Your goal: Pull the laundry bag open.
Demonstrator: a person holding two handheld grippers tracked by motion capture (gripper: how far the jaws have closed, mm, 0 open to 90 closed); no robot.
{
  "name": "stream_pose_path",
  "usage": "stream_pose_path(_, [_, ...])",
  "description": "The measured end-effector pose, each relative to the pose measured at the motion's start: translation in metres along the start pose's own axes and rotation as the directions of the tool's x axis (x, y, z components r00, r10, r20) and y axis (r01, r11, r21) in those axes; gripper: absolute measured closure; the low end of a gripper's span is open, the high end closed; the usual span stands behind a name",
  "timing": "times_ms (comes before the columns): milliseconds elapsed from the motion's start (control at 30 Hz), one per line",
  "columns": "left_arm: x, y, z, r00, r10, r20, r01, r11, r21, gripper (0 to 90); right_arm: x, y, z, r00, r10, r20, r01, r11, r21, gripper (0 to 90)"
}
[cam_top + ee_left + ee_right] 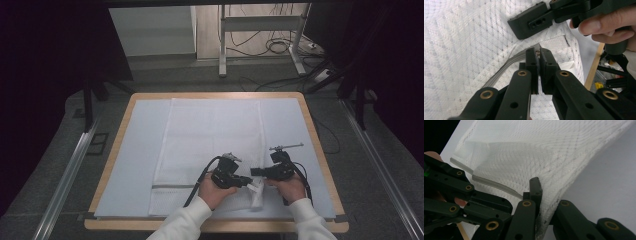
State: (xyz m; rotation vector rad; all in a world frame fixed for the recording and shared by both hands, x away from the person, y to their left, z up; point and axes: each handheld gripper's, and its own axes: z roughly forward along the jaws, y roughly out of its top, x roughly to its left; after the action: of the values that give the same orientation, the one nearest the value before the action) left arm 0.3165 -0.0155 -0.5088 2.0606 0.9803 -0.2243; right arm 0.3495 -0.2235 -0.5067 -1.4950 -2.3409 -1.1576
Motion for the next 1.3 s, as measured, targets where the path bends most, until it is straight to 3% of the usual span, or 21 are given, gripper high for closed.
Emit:
stream_pose_path(667, [0.006,-0.004,0.002,0.9999,-0.011,0.005,0.011,0.9999,0.006,86.8,0.001,-0.002,0.000,0.9997,-0.025,-0.001,0.025,1.000,0.003,88.5])
stream_pose_path(767, [0.008,-0.005,0.003,0.9998,-0.006,-0.019,0.007,0.9998,0.021,86.9,0.001,-0.002,-0.001,0.9996,-0.028,-0.001,0.028,1.000,0.001,88.5])
stream_pose_path(1300, [0.016,-0.009,-0.005,0.9993,-0.022,-0.030,0.023,0.9996,0.017,86.9,-0.003,-0.003,-0.002,0.9998,-0.020,-0.002,0.020,1.000,-0.003,88.5])
